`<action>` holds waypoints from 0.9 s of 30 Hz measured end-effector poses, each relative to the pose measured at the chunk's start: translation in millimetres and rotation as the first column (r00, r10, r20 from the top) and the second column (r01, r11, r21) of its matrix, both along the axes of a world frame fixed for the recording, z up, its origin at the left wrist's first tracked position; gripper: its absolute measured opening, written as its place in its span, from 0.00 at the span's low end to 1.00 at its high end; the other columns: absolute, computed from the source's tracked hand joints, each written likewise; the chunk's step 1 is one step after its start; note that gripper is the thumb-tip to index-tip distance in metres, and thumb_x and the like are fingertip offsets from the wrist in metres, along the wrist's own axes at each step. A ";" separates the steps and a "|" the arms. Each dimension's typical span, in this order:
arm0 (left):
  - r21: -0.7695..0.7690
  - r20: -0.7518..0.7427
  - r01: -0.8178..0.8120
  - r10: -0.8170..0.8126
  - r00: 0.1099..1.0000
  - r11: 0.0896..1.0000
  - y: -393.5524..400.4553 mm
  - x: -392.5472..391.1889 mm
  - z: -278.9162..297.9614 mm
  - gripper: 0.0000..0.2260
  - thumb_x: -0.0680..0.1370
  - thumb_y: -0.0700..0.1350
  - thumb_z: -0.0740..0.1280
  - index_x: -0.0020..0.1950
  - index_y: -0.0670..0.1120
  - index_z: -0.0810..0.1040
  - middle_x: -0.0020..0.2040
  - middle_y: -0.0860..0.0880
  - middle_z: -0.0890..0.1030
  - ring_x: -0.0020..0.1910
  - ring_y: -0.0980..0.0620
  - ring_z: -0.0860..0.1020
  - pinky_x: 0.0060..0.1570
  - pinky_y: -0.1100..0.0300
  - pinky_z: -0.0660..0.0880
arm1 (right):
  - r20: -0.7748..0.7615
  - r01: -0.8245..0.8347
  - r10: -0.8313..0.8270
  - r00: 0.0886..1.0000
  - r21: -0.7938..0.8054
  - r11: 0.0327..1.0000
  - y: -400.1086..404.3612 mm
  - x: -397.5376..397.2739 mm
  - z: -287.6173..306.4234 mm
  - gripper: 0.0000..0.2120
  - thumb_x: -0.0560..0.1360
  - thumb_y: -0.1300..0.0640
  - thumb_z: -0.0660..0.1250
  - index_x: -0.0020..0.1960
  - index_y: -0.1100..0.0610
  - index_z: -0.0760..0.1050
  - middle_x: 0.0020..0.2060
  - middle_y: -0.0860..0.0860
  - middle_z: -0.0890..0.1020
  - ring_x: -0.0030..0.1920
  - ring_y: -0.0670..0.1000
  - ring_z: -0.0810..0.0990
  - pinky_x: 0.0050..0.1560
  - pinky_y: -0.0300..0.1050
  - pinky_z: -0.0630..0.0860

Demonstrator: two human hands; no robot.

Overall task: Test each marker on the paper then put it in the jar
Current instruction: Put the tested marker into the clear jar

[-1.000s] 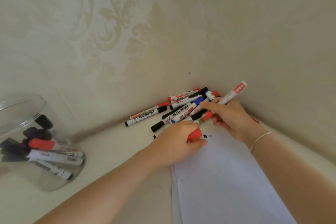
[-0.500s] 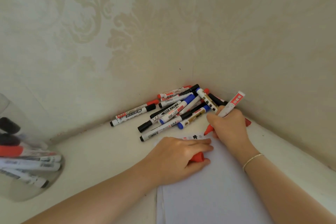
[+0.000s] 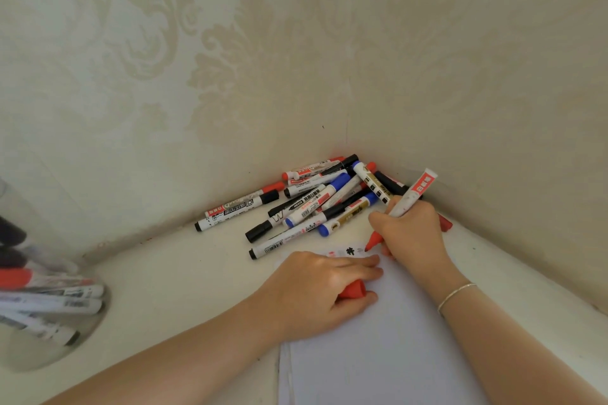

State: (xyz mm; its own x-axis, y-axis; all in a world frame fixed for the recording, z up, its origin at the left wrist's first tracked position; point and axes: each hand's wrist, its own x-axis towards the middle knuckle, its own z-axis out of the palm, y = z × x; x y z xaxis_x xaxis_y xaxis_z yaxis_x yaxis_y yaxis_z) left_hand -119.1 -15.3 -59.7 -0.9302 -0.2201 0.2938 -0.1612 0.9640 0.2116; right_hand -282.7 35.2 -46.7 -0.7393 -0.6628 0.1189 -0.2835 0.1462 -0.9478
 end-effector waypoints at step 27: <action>-0.051 -0.035 0.012 -0.014 0.999 0.999 1.6 1.0 0.9 0.14 0.78 0.57 0.60 0.60 0.57 0.79 0.64 0.62 0.76 0.55 0.64 0.78 0.39 0.65 0.78 | -0.051 0.032 -0.033 0.998 -0.016 0.999 -3.1 -0.1 -3.9 0.16 0.70 0.66 0.66 0.28 0.59 0.64 0.25 0.56 0.72 0.26 0.54 0.73 0.27 0.42 0.70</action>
State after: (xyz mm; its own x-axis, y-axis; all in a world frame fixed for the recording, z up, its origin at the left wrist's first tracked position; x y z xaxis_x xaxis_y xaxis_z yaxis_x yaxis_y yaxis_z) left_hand -118.0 -13.7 -58.8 -0.9218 -0.1921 0.3368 -0.1422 0.9756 0.1674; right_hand -282.9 32.0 -50.6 -0.7529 -0.6365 0.1670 -0.3268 0.1413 -0.9345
